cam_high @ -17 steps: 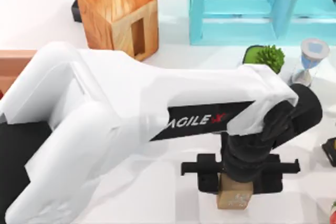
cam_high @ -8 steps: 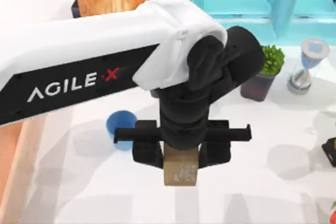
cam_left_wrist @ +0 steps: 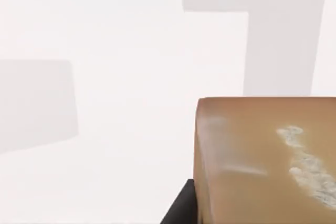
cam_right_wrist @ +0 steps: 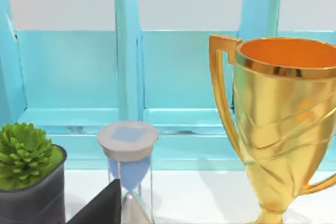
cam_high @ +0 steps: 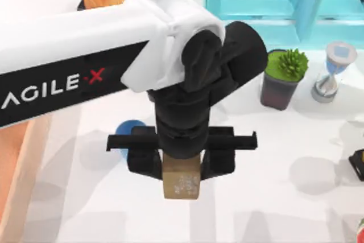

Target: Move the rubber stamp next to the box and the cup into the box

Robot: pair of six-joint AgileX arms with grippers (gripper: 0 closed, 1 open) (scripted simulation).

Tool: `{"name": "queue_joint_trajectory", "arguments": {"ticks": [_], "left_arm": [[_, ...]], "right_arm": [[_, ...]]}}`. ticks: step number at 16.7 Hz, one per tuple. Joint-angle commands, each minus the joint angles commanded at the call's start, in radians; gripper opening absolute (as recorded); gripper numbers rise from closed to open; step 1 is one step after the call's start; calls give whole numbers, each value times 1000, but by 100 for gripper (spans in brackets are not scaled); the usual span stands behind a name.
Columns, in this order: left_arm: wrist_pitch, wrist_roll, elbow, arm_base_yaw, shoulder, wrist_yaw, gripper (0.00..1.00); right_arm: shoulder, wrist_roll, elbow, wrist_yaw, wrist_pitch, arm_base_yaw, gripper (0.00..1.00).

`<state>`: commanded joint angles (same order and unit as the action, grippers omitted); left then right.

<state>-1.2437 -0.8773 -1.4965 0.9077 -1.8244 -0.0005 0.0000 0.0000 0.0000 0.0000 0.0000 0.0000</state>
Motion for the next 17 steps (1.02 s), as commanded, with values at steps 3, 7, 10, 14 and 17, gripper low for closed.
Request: {"name": "queue_joint_trajectory", "arguments": {"ticks": [3, 7, 10, 14, 17], "left_arm": [[-11, 83, 86, -84, 98, 0, 0], [-25, 173, 178, -177, 207, -1, 0], [-36, 238, 245, -243, 286, -1, 0], [-54, 349, 356, -356, 414, -1, 0], [-59, 364, 371, -371, 431, -1, 0]], "right_arm": [[0, 0, 0, 0, 0, 0, 100], [0, 0, 0, 0, 0, 0, 100], [0, 0, 0, 0, 0, 0, 100], [0, 0, 0, 0, 0, 0, 100], [0, 0, 0, 0, 0, 0, 100]]}}
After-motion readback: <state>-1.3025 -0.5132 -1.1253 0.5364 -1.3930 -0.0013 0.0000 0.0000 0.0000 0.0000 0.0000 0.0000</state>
